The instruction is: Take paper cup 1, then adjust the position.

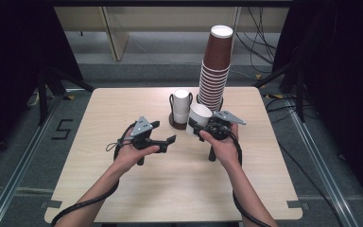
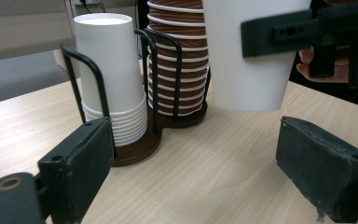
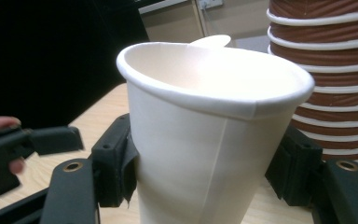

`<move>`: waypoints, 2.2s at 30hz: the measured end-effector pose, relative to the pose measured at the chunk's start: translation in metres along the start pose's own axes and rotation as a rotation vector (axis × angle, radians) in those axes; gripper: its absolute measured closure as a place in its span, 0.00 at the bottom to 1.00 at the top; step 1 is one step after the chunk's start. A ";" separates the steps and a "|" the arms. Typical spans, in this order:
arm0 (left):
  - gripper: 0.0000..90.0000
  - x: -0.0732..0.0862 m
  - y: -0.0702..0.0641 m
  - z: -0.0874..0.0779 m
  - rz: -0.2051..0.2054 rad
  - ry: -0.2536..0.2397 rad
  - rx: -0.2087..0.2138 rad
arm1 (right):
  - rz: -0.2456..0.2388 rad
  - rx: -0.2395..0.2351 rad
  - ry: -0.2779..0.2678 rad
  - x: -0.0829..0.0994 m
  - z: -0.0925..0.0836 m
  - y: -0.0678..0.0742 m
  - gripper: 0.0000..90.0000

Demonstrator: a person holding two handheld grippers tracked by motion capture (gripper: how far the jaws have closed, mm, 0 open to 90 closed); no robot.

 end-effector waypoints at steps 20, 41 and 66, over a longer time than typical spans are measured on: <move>0.12 -0.002 -0.006 -0.016 -0.099 -0.010 0.053 | -0.265 0.044 0.012 0.032 -0.009 0.020 0.37; 0.11 0.002 -0.016 -0.024 -0.069 0.003 0.069 | -0.386 0.027 0.039 0.064 -0.013 0.035 0.37; 0.04 0.010 -0.052 0.006 0.003 0.073 0.209 | -0.435 -0.028 0.053 0.080 -0.008 0.068 0.36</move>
Point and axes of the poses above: each handheld gripper's, and its own axes: z roughly forward along the jaws, x roughly out of its underside, y roughly to its left, the point moved 10 cm from there along z, roughly forward along the jaws, and after that the axes turned 2 degrees about -x, right-handed, at the moved point
